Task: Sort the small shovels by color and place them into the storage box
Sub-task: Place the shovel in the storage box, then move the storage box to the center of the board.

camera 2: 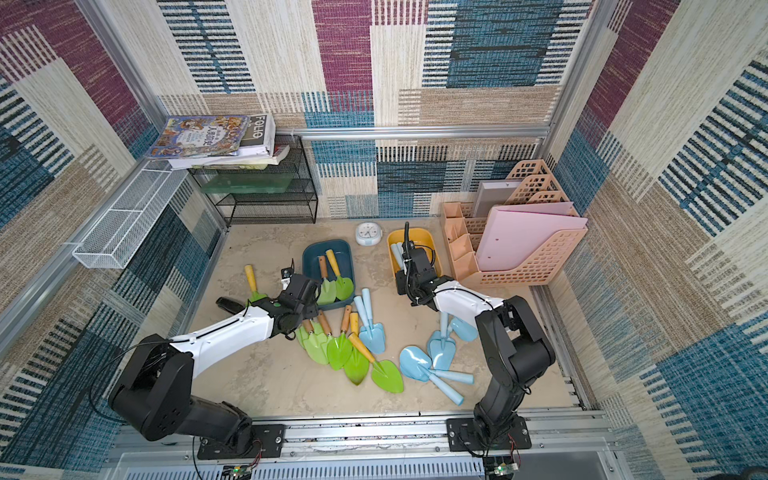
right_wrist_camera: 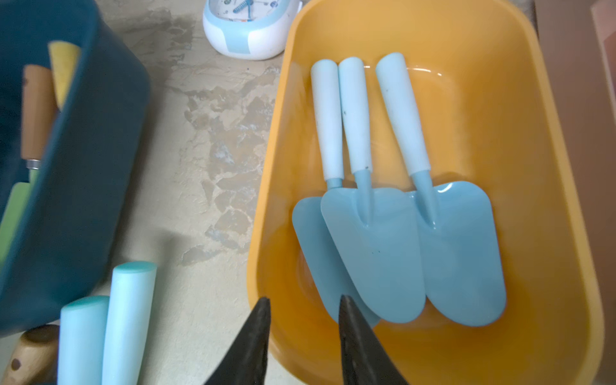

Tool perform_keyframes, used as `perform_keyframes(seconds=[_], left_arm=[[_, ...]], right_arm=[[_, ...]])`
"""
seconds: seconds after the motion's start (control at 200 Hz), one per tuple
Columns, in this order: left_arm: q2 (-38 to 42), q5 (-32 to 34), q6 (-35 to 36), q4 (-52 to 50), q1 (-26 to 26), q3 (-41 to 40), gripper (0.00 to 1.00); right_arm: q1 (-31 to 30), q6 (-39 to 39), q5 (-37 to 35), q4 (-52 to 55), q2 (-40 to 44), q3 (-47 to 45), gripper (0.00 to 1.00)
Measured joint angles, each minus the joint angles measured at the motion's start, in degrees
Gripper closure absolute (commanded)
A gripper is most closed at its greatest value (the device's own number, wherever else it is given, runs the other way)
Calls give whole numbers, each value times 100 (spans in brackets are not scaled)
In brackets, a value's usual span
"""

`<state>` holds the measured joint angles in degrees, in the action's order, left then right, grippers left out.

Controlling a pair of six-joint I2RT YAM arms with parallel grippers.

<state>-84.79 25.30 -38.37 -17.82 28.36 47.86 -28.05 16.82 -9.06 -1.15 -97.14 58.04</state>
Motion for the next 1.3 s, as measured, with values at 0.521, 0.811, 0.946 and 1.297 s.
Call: perform_keyframes(seconds=[0.521, 0.811, 0.946, 1.297], left_arm=[[52, -424, -96, -553, -2, -85, 36], [-109, -249, 127, -662, -50, 269, 35], [-297, -214, 186, -623, -354, 361, 35], [-1320, -837, 352, -186, -1241, 1239, 34]], right_arm=[[-42, -33, -184, -87, 164, -225, 65], [-44, -48, -184, -90, 170, -214, 66], [-46, -66, -181, -92, 229, -258, 66], [-2, -90, -205, -120, 391, -428, 67]])
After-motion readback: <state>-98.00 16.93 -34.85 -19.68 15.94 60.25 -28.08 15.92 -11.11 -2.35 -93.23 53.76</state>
